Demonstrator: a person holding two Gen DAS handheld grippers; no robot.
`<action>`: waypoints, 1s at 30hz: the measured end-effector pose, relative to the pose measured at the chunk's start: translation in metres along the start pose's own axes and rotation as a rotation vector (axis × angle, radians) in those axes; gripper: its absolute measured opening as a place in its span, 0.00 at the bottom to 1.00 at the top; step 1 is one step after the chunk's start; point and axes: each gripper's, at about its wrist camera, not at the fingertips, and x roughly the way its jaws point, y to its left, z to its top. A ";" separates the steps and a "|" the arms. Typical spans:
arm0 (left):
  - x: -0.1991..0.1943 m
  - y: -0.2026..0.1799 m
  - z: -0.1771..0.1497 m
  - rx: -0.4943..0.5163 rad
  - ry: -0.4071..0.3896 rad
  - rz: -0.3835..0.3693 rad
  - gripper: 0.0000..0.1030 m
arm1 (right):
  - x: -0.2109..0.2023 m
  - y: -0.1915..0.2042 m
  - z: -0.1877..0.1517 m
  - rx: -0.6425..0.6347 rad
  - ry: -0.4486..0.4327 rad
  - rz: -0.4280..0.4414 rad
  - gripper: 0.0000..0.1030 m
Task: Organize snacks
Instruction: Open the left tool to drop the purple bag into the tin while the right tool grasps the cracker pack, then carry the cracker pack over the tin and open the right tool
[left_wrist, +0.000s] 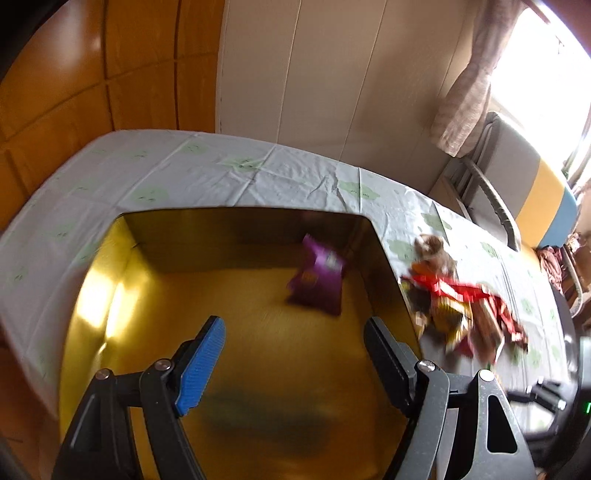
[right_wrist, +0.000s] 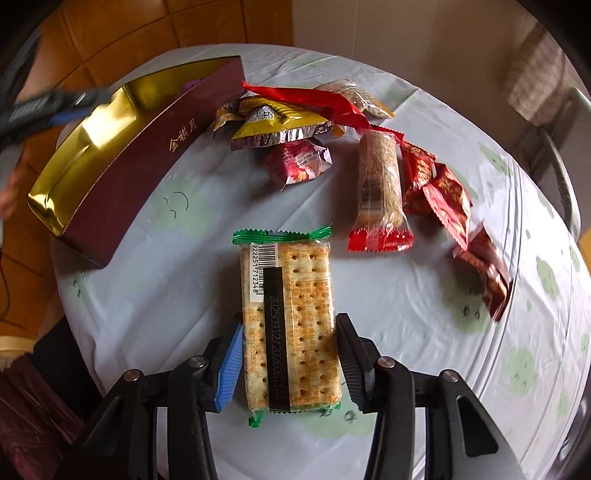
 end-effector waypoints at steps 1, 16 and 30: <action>-0.007 0.002 -0.009 0.008 -0.010 0.008 0.76 | -0.001 -0.001 0.000 0.019 -0.004 0.007 0.46; -0.058 0.043 -0.067 -0.028 -0.103 0.144 0.76 | -0.053 0.092 0.124 0.039 -0.177 0.156 0.46; -0.065 0.080 -0.067 -0.107 -0.123 0.173 0.76 | 0.059 0.179 0.174 -0.040 0.054 0.023 0.46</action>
